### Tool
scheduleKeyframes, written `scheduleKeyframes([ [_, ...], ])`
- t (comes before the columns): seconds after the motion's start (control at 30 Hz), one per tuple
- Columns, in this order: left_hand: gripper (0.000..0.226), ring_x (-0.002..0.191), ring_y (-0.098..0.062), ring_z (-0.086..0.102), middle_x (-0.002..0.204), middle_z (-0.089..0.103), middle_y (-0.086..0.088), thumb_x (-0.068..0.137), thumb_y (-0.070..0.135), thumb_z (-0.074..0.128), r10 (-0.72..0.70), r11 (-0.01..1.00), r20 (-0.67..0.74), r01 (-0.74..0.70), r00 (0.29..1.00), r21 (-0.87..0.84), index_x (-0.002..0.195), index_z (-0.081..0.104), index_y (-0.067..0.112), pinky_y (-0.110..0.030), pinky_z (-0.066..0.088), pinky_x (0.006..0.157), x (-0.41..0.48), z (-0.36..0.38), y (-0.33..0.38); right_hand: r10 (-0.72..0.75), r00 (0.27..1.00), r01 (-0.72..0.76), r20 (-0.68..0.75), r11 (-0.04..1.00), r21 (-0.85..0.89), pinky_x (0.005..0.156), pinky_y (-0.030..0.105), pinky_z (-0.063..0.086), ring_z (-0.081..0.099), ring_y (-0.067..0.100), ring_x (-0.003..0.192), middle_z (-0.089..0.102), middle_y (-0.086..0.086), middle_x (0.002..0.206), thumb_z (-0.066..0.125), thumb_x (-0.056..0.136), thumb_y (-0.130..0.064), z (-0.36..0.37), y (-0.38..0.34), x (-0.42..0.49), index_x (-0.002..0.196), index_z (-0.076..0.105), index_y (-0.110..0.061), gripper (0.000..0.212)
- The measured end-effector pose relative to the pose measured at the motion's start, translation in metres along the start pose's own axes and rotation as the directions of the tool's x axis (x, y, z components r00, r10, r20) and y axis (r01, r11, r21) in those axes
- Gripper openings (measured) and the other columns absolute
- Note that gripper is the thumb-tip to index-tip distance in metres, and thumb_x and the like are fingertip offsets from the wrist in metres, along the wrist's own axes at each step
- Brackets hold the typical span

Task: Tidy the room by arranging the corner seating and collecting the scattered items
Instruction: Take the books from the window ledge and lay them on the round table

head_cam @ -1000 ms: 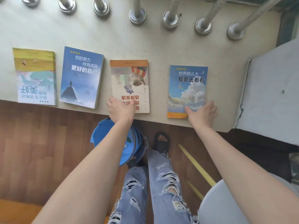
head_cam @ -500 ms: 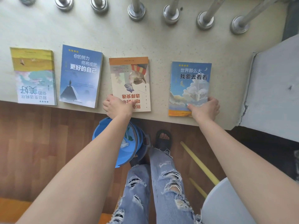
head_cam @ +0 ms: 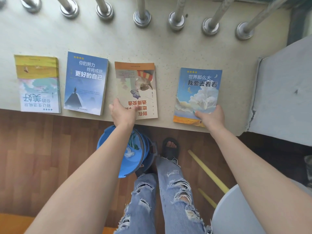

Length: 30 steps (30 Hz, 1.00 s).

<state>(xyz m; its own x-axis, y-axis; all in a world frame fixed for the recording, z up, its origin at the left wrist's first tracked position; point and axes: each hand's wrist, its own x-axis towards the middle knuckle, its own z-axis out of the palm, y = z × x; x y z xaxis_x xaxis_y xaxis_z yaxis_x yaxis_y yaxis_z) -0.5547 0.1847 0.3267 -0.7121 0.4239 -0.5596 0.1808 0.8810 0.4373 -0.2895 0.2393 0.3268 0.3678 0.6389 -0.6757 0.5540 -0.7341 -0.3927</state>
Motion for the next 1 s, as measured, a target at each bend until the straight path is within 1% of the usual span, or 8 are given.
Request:
scheduleKeyframes([
  [0.1, 0.026, 0.092, -0.013, 0.059, 0.111, 0.062, 0.002, 0.092, 0.025, 0.062, 0.04, 0.987, 0.049, -0.032, 0.998, -0.155, 0.114, 0.052, 0.016, -0.028, 0.046, 0.076, -0.004, -0.005, -0.003, -0.064, 0.998, 0.065, -0.017, 0.996, 0.058, 0.079, 0.028, 0.038, 0.054, 0.024, 0.098, 0.058, 0.009, 0.114, 0.063, 0.091, -0.023, 0.001, 0.001, -0.01, 0.118, 0.051, -0.003, 0.035],
  [0.2, 0.029, 0.096, -0.013, 0.063, 0.11, 0.064, 0.005, 0.095, 0.024, 0.057, 0.025, 0.972, 0.132, 0.006, 0.991, -0.233, 0.122, 0.05, 0.018, -0.033, 0.054, 0.085, -0.003, -0.008, -0.008, -0.125, 0.991, 0.129, -0.043, 0.987, 0.1, 0.074, 0.026, 0.034, 0.052, 0.022, 0.093, 0.055, 0.006, 0.103, 0.054, 0.096, -0.019, 0.001, 0.003, -0.019, 0.106, 0.051, -0.005, 0.017],
  [0.3, 0.021, 0.097, -0.015, 0.066, 0.107, 0.065, 0.005, 0.094, 0.021, 0.058, 0.032, 0.954, 0.195, 0.028, 0.98, -0.298, 0.114, 0.051, 0.021, -0.042, 0.054, 0.09, -0.002, -0.013, -0.013, -0.172, 0.982, 0.182, -0.073, 0.966, 0.181, 0.067, 0.018, 0.041, 0.055, 0.019, 0.09, 0.057, 0.005, 0.105, 0.052, 0.096, -0.013, -0.001, 0.001, -0.027, 0.11, 0.054, -0.002, 0.018],
  [0.43, 0.029, 0.099, -0.015, 0.065, 0.111, 0.065, 0.004, 0.093, 0.022, 0.058, 0.096, 0.955, 0.198, -0.034, 0.976, -0.296, 0.121, 0.052, 0.017, -0.041, 0.053, 0.092, -0.006, -0.025, -0.015, -0.207, 0.968, 0.237, -0.14, 0.941, 0.244, 0.048, -0.001, 0.036, 0.052, 0.012, 0.082, 0.057, 0.006, 0.107, 0.051, 0.098, -0.009, -0.009, -0.001, -0.043, 0.115, 0.054, 0.0, 0.02],
  [0.53, 0.034, 0.1, -0.015, 0.065, 0.115, 0.065, 0.003, 0.093, 0.023, 0.059, 0.14, 0.956, 0.231, -0.071, 0.963, -0.285, 0.125, 0.05, 0.014, -0.04, 0.053, 0.091, -0.018, -0.035, -0.019, -0.217, 0.96, 0.258, -0.178, 0.93, 0.262, 0.048, -0.001, 0.035, 0.051, 0.011, 0.082, 0.055, 0.002, 0.104, 0.05, 0.098, -0.01, -0.016, 0.006, -0.061, 0.113, 0.053, -0.004, 0.016],
  [0.67, 0.017, 0.089, -0.009, 0.066, 0.105, 0.066, 0.003, 0.095, 0.018, 0.058, 0.214, 0.942, 0.275, -0.124, 0.937, -0.311, 0.11, 0.051, 0.019, -0.029, 0.055, 0.079, -0.045, -0.051, -0.019, -0.21, 0.957, 0.264, -0.202, 0.918, 0.296, 0.048, 0.0, 0.036, 0.051, 0.014, 0.089, 0.055, 0.001, 0.105, 0.049, 0.099, -0.012, -0.031, 0.019, -0.093, 0.115, 0.054, -0.005, 0.018],
  [0.83, 0.014, 0.079, -0.001, 0.062, 0.092, 0.063, 0.009, 0.095, 0.018, 0.057, 0.269, 0.928, 0.326, -0.153, 0.906, -0.338, 0.107, 0.049, 0.019, -0.018, 0.05, 0.063, -0.078, -0.063, -0.014, -0.17, 0.952, 0.252, -0.253, 0.905, 0.343, 0.065, 0.02, 0.04, 0.054, 0.015, 0.094, 0.057, -0.002, 0.105, 0.051, 0.099, -0.015, -0.048, 0.044, -0.128, 0.114, 0.054, -0.01, 0.016],
  [1.0, 0.011, 0.09, -0.013, 0.068, 0.102, 0.067, 0.003, 0.094, 0.025, 0.06, 0.297, 0.939, 0.422, -0.182, 0.857, -0.292, 0.099, 0.051, 0.028, -0.036, 0.058, 0.078, -0.096, -0.049, -0.015, -0.142, 0.947, 0.252, -0.289, 0.886, 0.388, 0.062, 0.013, 0.041, 0.057, 0.012, 0.091, 0.059, -0.004, 0.103, 0.052, 0.098, -0.015, -0.06, 0.077, -0.148, 0.111, 0.054, -0.014, 0.014],
])
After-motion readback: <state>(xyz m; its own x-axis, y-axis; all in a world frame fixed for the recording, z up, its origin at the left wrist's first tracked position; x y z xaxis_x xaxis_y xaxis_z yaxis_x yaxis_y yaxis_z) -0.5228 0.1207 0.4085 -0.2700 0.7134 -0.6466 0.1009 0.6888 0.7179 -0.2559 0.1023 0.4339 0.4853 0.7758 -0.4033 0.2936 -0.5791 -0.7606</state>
